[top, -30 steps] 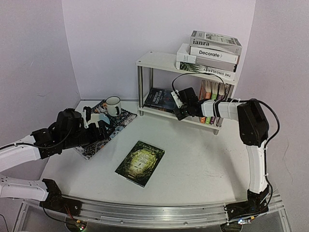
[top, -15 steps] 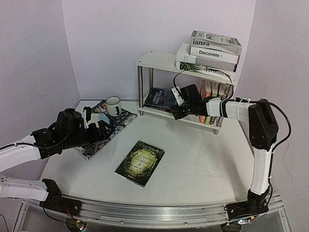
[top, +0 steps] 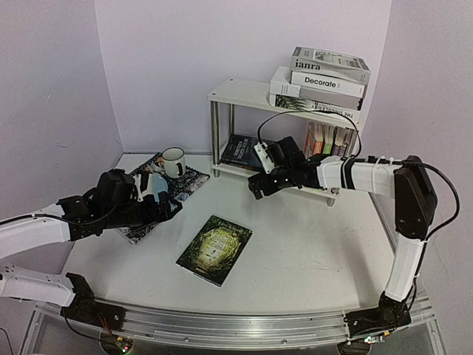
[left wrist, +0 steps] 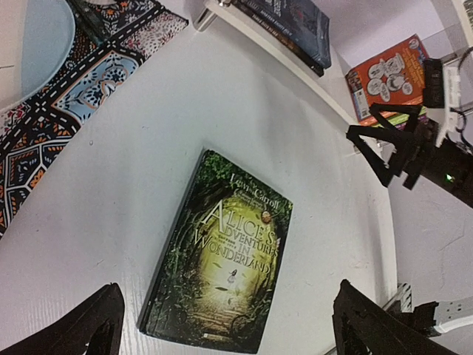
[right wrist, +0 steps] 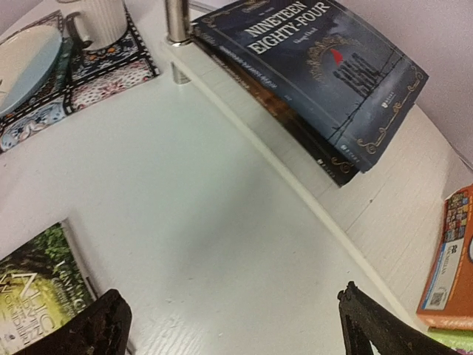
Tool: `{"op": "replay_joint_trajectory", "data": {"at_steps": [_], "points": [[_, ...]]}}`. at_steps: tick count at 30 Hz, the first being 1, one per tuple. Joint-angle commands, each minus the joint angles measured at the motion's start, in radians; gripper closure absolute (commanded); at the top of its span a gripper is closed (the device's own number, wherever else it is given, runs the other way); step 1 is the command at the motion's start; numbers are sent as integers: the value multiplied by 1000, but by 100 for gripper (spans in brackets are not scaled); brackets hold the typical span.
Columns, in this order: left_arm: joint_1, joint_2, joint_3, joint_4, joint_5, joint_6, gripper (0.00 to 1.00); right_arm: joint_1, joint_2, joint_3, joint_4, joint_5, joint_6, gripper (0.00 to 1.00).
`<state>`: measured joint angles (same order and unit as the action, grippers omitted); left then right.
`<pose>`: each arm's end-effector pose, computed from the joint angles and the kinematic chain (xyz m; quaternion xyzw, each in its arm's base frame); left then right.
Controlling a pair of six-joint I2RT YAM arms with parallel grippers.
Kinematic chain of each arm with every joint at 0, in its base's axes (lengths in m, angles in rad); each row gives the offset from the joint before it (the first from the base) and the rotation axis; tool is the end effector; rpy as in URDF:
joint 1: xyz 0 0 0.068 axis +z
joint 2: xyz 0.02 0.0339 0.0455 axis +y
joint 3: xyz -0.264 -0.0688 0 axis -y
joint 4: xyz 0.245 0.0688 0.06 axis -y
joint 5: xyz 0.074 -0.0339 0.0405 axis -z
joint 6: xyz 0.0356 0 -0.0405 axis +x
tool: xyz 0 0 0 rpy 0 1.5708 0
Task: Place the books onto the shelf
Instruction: Adjust the book at the center of the board.
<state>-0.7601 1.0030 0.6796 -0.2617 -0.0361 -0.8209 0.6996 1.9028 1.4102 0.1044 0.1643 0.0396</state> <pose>0.1609 -0.1512 0.2546 -0.0353 0.8802 -0.3250 0.3441 0.3490 0.2861 0.2588 -0.2248 0.7976 0.1372 0.5427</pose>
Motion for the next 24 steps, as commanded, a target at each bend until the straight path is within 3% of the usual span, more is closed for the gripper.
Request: {"op": "replay_joint_trajectory", "data": {"at_steps": [1, 5, 10, 19, 24], "points": [[2, 50, 3, 3, 30, 24, 0, 120, -51, -95, 57, 151, 67, 2], [2, 56, -2, 4, 29, 27, 0, 193, -25, -189, 191, 162, 125, 2], [2, -1, -37, 3, 2, 14, 0, 286, 62, -329, 499, 173, 94, 2], [2, -97, -76, -7, -24, -1, 0, 313, 282, -229, 566, 232, 168, 2], [2, -80, -66, -13, -26, 7, 0, 313, 355, -178, 509, 224, 197, 2]]}}
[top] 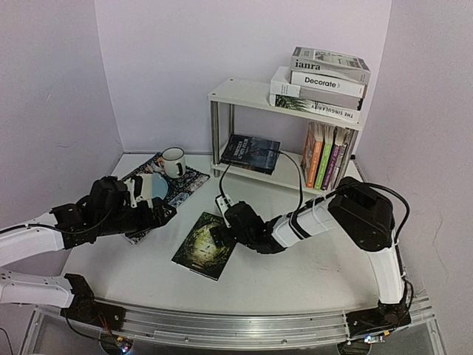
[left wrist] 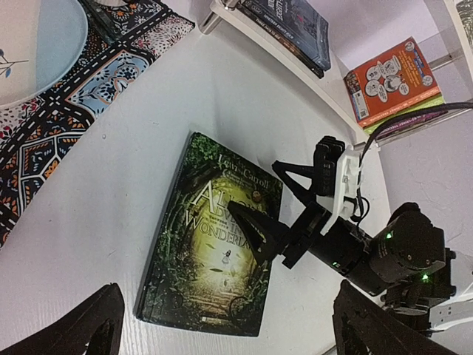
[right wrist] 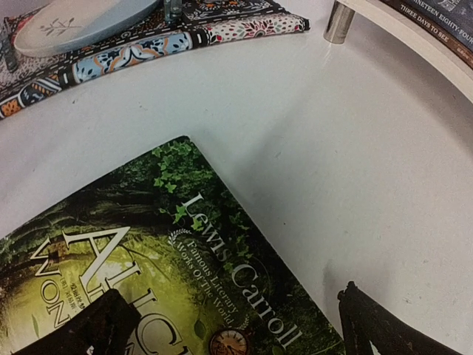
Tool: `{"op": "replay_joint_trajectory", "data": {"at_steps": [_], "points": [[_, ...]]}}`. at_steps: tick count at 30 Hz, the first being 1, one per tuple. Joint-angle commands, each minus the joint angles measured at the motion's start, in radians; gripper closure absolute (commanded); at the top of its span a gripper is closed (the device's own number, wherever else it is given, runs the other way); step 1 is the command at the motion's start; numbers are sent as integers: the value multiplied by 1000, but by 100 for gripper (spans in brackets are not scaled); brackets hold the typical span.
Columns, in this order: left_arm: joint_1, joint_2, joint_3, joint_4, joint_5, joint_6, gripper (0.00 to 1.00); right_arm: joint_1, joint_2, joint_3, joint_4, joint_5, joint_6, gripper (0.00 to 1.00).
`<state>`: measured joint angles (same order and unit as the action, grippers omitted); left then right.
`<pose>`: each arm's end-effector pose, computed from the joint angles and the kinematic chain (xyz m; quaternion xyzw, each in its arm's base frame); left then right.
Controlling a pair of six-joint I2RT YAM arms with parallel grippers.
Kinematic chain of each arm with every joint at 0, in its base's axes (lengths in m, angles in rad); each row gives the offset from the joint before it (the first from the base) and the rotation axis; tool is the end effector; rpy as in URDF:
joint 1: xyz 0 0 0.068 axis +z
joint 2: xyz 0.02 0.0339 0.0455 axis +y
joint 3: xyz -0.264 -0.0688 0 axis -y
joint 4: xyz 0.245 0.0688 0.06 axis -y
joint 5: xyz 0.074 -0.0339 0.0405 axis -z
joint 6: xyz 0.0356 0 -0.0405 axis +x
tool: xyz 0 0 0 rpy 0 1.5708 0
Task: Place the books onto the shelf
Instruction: Adjust the book at the center of the board.
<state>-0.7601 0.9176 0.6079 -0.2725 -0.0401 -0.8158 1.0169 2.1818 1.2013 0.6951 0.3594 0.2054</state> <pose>0.1479 -0.1386 0.2454 -0.0340 0.8795 -0.3238 0.3470 0.2530 0.3852 0.1294 -0.2124 0.7659 0.2212 0.5651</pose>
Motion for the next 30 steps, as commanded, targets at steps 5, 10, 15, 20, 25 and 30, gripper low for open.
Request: {"op": "replay_joint_trajectory", "data": {"at_steps": [5, 10, 15, 20, 25, 30], "points": [[2, 20, 10, -3, -18, 2, 0, -4, 30, -36, -55, 101, 7, 2], [2, 20, 10, -3, -21, 4, 0, -4, -49, -155, 95, 62, -58, 2], [2, 14, 4, -4, -20, 2, 0, -4, -99, -266, 237, 19, -91, 2], [2, 0, -5, -4, -23, 3, 0, -4, -85, -285, 290, 2, -87, 2], [2, -7, -8, -3, -23, 5, 0, -4, -22, -232, 269, -28, -82, 2], [2, -14, -8, -5, -23, 7, 0, -3, 10, -199, 257, -33, -75, 2]]}}
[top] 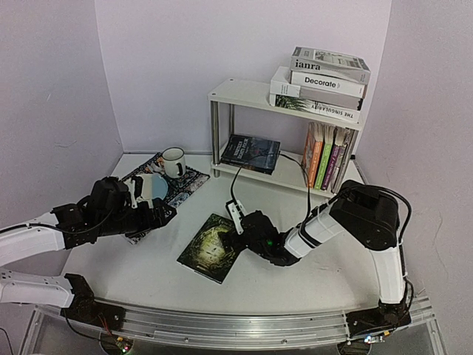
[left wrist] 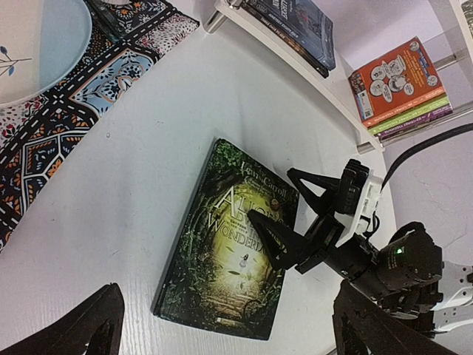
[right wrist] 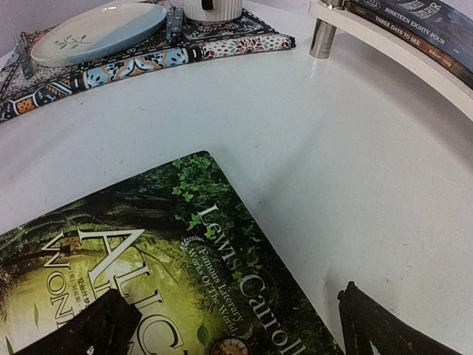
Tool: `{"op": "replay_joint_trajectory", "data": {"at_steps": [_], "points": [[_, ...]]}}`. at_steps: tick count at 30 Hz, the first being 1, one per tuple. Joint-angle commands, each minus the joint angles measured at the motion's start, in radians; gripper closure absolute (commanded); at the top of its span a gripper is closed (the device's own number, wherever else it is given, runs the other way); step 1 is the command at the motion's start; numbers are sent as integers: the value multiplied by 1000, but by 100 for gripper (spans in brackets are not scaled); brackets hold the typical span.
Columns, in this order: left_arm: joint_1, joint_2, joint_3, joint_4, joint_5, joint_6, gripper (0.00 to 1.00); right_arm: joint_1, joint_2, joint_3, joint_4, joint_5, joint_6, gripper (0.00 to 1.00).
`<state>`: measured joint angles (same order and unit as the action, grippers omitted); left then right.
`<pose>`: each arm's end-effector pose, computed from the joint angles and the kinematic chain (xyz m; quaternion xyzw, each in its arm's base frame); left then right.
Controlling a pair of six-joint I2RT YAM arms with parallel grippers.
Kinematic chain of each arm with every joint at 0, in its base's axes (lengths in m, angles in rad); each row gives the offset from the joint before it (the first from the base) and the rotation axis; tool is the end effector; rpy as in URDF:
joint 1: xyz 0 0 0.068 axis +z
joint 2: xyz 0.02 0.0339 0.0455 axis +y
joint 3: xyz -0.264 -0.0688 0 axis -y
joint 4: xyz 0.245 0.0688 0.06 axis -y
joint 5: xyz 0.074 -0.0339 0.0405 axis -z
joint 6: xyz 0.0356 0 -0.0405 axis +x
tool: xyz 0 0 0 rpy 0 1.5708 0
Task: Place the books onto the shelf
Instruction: Adjust the book at the center of the board.
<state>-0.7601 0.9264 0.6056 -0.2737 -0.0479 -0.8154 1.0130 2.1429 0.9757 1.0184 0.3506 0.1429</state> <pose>0.1487 -0.1390 0.2429 -0.0356 0.8823 -0.3174 0.3457 0.2330 0.3504 0.1178 -0.2112 0.7246 0.2404 0.6104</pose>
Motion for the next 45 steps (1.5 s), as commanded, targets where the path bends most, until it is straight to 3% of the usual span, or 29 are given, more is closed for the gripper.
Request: {"op": "replay_joint_trajectory", "data": {"at_steps": [1, 6, 16, 22, 32, 37, 45], "points": [[2, -25, -6, -4, -15, 7, 0, 0, 52, 33, -72, -32, -12, 2], [2, -30, -4, -7, -15, 8, 0, 0, 34, 20, -52, -118, -26, 2], [3, 0, -29, 11, 5, -4, 0, 0, -129, -100, -21, -67, -58, 2], [5, 52, -77, 112, 70, -14, 0, 0, -208, -64, -275, 22, 32, 2], [40, 262, -73, 254, 206, 19, 0, 0, -338, 23, -659, -64, 352, 2], [41, 362, -50, 270, 256, 35, 0, -1, -375, 20, -713, -140, 468, 2], [41, 450, -45, 274, 313, 35, 2, 0, -364, 21, -715, -213, 534, 18]]}}
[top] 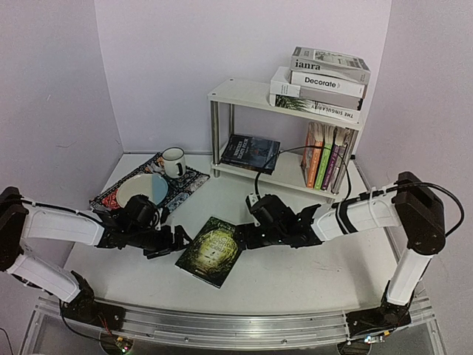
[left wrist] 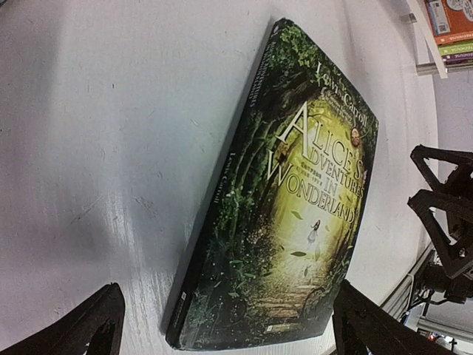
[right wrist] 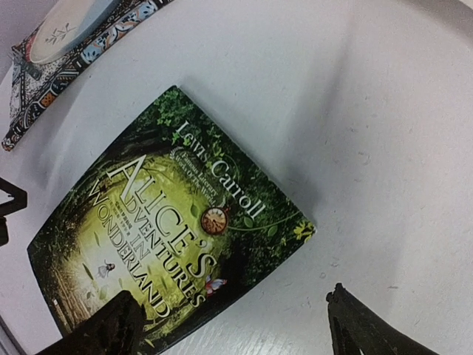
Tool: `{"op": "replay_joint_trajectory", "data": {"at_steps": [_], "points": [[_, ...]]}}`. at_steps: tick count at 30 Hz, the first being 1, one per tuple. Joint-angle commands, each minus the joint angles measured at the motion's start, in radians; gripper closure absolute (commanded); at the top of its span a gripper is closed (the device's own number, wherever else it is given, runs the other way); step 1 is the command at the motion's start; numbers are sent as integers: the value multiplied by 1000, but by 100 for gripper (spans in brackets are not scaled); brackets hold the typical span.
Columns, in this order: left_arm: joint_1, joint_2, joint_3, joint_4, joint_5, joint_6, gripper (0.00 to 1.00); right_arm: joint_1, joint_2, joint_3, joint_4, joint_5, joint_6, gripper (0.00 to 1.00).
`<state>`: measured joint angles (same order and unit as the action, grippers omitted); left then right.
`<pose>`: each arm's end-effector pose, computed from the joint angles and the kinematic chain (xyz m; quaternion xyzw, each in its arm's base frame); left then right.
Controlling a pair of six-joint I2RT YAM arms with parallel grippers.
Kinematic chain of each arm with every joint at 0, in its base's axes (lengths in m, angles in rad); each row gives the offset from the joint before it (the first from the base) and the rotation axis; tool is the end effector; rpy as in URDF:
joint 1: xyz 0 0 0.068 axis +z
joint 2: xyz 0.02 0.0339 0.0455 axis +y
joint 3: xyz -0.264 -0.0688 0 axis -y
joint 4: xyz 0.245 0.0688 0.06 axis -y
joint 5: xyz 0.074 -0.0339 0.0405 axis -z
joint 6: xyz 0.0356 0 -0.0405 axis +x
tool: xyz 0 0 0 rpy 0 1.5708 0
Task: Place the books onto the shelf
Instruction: Adjust the book at the center of the board.
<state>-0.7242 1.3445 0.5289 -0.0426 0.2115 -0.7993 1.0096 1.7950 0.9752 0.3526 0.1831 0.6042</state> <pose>0.1775 -0.1669 0.1512 0.0018 0.9327 -0.3110 0.1827 0.2115 0.3242 0.1836 -0.1238 0.8403 0.3231 0.4173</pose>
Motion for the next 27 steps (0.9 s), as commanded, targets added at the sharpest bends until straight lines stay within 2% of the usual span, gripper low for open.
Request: {"op": "replay_joint_trajectory", "data": {"at_steps": [1, 7, 10, 20, 27], "points": [[5, 41, 32, 59, 71, 19, 3, 3, -9, 26, -49, -55, 86, 19], [5, 84, 46, 68, 143, 15, 10, 3, 29, 39, -49, -33, 149, 27], [5, 96, 51, 67, 173, 12, 12, 4, 58, 58, -53, -39, 156, 28], [2, 93, 32, 75, 225, -20, 13, -9, 143, 100, -61, -42, 142, 30], [-39, 108, -7, 189, 272, -104, 14, -45, 180, 116, -60, -112, 133, 32]]}}
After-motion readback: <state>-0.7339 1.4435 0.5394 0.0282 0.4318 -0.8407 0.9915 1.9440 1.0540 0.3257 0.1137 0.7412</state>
